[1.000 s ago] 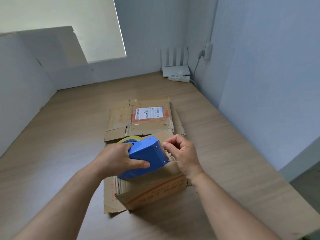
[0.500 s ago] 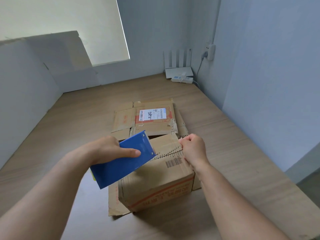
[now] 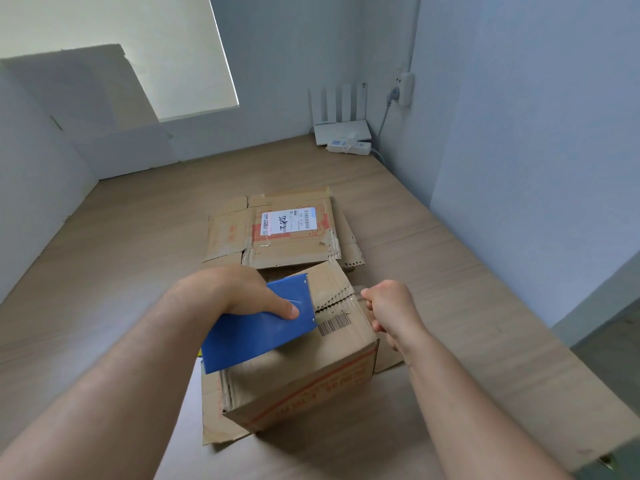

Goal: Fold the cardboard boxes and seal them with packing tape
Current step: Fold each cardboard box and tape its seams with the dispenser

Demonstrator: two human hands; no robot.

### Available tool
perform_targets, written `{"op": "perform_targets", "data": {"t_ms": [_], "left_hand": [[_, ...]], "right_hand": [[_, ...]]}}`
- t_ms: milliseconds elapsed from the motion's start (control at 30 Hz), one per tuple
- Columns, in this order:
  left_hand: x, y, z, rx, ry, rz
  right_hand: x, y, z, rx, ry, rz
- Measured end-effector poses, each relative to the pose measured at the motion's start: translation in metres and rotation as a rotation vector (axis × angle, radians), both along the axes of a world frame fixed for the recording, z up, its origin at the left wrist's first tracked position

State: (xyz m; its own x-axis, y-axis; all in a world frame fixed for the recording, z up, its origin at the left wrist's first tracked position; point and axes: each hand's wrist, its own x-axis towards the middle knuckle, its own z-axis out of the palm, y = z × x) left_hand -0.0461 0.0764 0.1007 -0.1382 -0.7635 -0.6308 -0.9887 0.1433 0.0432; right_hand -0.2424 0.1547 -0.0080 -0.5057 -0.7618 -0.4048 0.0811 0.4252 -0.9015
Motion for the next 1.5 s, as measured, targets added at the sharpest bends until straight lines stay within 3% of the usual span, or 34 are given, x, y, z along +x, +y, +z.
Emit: {"op": "perform_targets", "data": {"t_ms": [167, 400, 533, 633, 800, 1000, 1200, 1500], "left_hand": [[0.001, 0.004, -0.003, -0.032, 0.03, 0.027], [0.009, 0.015, -0.011, -0.093, 0.059, 0.072], [0.007, 0.015, -0.011, -0.093, 0.074, 0.101], [0.008, 0.012, -0.008, -0.068, 0.081, 0.139], [0.006, 0.007, 0.001, -0.025, 0.064, 0.157], [0.006, -0.004, 0.016, 0.047, 0.082, 0.124], [0.033, -0.022, 0.026, 0.29, 0.281, 0.172], [0.198, -0.022, -0.011, 0.566, 0.381, 0.257]], "right_hand": [[-0.003, 0.003, -0.008, -0.055, 0.067, 0.029], [-0.007, 0.002, -0.014, 0.086, -0.111, 0.151], [-0.012, 0.01, -0.018, 0.175, 0.176, 0.097], [-0.005, 0.016, -0.019, 0.03, 0.434, -0.003], [0.022, 0.0, -0.007, 0.084, 0.706, 0.161], [0.024, -0.001, -0.008, -0.021, 0.576, 0.111], [0.025, 0.001, -0.002, -0.036, 0.575, 0.125], [0.024, -0.002, -0.007, -0.035, 0.62, 0.137]]}}
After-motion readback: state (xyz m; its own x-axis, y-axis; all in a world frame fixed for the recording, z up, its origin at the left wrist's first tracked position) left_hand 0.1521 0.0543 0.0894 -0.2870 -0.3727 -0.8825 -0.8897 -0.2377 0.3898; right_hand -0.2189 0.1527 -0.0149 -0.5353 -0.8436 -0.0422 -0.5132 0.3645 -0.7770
